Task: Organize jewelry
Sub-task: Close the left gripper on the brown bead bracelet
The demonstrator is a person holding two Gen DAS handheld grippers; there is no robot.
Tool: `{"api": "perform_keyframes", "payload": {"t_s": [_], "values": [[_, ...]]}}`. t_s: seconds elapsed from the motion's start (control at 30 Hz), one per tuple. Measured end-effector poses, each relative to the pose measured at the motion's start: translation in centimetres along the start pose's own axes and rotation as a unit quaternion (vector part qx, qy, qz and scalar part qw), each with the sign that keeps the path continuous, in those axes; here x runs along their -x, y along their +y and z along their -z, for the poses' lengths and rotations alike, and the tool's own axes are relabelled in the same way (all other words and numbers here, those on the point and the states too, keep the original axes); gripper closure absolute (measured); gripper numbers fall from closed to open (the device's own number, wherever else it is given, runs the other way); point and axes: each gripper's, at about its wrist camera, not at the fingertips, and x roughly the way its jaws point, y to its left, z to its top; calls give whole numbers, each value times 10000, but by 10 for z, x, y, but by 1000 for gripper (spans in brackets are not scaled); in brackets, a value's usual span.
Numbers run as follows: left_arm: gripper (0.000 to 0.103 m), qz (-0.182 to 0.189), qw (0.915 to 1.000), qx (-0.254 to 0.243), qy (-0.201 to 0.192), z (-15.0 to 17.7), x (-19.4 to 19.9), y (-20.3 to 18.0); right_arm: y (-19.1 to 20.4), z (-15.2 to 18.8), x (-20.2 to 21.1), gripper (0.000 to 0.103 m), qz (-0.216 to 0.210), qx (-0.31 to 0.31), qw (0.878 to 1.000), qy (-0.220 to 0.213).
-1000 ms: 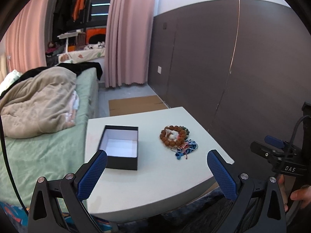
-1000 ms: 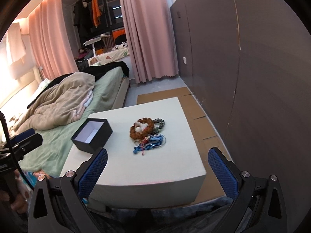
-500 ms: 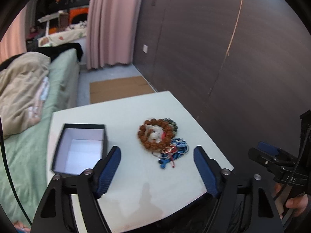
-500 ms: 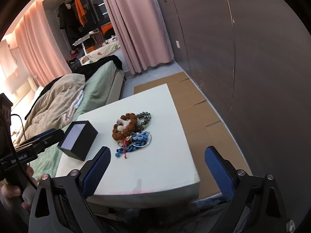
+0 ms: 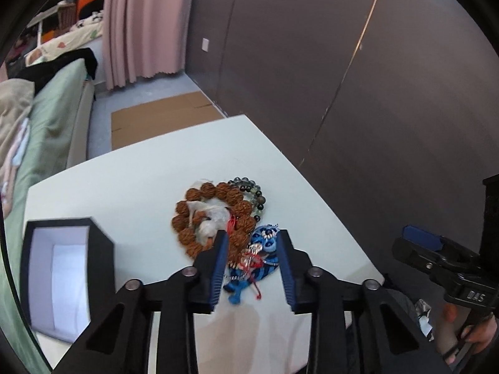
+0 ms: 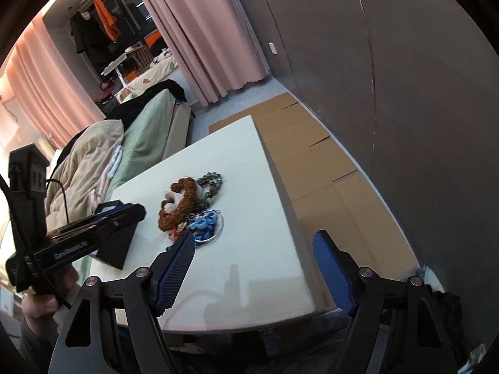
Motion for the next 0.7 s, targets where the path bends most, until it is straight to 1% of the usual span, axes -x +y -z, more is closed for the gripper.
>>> {"api": "perform_keyframes", "payload": {"t_s": [0.07,0.1,0.17,0.3,0.57,0.63,0.7], "values": [[75,-34,9999,-33,111,-4,-13,-1,-4,-2,-5,25,-16,-52,10000,34],[79,-19,9999,-39,159,-6,-18,-1,-5,-2,-8,25,-24,-71,10000,60],[81,-17,9997,-79,249,-9,-28,-3,-8,-2,-11,25,-26,-95,9999,98],[81,-8,9992,-139,376,-11,-43,-5,-12,-4,-18,25,-3,-145,9998,151],[81,-257,9975,-142,645,-15,-69,0,-17,-8,-27,25,-17,-189,9996,228],[81,-306,9970,-207,676,-18,-74,-2,-19,-9,-28,25,-24,-204,9995,234],[81,-435,9960,-322,718,-19,-75,-7,-20,-10,-29,25,-38,-218,9994,248]]}}
